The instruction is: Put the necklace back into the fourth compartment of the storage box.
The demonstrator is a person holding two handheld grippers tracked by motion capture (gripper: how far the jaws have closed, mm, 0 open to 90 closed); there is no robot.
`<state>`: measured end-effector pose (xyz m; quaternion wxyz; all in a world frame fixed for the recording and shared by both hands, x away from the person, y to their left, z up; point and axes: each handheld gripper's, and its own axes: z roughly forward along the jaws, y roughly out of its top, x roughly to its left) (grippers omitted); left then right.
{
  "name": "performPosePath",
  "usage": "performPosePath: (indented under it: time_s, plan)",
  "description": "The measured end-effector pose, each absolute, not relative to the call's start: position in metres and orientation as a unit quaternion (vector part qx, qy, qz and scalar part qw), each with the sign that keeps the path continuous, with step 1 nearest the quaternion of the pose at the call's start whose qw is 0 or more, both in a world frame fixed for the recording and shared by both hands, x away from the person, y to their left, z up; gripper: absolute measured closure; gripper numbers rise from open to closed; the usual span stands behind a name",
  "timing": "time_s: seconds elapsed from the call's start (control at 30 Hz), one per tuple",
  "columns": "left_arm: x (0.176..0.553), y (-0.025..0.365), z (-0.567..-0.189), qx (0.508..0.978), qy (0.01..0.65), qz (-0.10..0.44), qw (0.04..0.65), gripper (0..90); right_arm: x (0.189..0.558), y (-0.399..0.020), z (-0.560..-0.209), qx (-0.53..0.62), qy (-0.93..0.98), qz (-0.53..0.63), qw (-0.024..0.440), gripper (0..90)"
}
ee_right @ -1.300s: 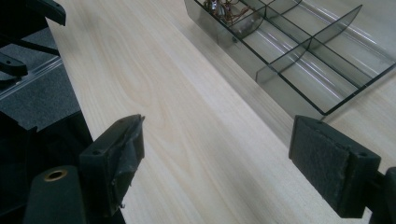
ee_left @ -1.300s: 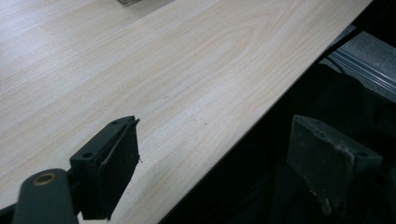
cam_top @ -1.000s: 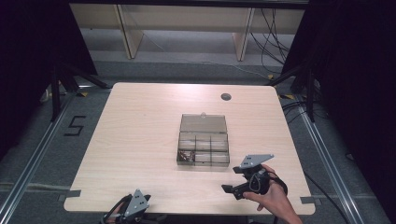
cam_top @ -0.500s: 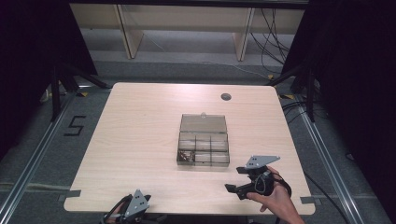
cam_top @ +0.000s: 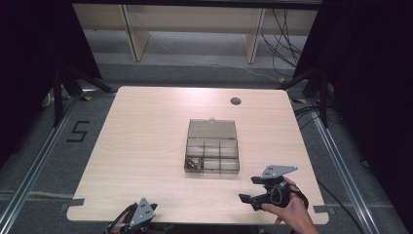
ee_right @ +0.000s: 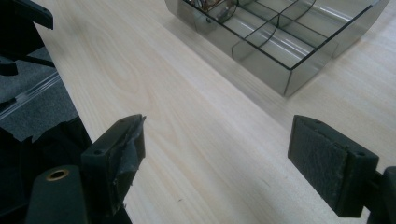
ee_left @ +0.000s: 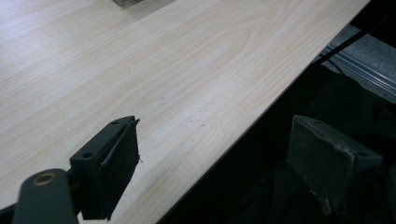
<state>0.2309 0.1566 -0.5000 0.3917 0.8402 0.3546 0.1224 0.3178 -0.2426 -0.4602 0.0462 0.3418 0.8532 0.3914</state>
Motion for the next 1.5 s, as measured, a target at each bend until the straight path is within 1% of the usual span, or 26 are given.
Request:
performPosePath:
  time_s: [0.23, 0.4, 0.47, 0.5, 0.57, 0.6, 0.63, 1.13, 1.23, 1.3, 1.5]
  plan:
    - [0.231, 0.157, -0.501, 0.839, 0.358, 0.122, 0.392, 16.0, 0.315, -0.243, -0.463, 0.342, 0.854, 0.39, 0.04, 19.6]
    - [0.231, 0.157, -0.501, 0.838, 0.358, 0.122, 0.392, 15.9, 0.311, -0.245, -0.463, 0.341, 0.853, 0.392, 0.043, 19.4]
    - [0.231, 0.157, -0.501, 0.839, 0.358, 0.122, 0.391, 16.0, 0.309, -0.247, -0.464, 0.339, 0.853, 0.394, 0.051, 19.4]
    - [0.231, 0.157, -0.501, 0.839, 0.358, 0.122, 0.391, 16.0, 0.307, -0.247, -0.463, 0.35, 0.849, 0.393, 0.04, 19.4]
    - [0.231, 0.156, -0.501, 0.838, 0.36, 0.116, 0.393, 16.0, 0.307, -0.25, -0.464, 0.345, 0.852, 0.391, 0.046, 19.1]
    - [0.231, 0.156, -0.501, 0.839, 0.357, 0.116, 0.394, 15.9, 0.304, -0.249, -0.465, 0.358, 0.849, 0.388, 0.034, 19.0]
    - [0.231, 0.156, -0.501, 0.839, 0.358, 0.12, 0.392, 16.0, 0.306, -0.251, -0.466, 0.344, 0.853, 0.39, 0.045, 19.0]
    - [0.231, 0.156, -0.501, 0.837, 0.359, 0.121, 0.394, 16.0, 0.295, -0.255, -0.47, 0.345, 0.855, 0.384, 0.055, 17.1]
    - [0.23, 0.155, -0.502, 0.833, 0.364, 0.116, 0.399, 15.9, 0.293, -0.257, -0.472, 0.348, 0.855, 0.382, 0.05, 17.0]
    - [0.23, 0.155, -0.502, 0.833, 0.364, 0.116, 0.4, 15.9, 0.293, -0.259, -0.473, 0.345, 0.855, 0.382, 0.058, 17.0]
    - [0.231, 0.155, -0.503, 0.836, 0.36, 0.117, 0.398, 15.9, 0.289, -0.26, -0.475, 0.354, 0.853, 0.382, 0.046, 17.4]
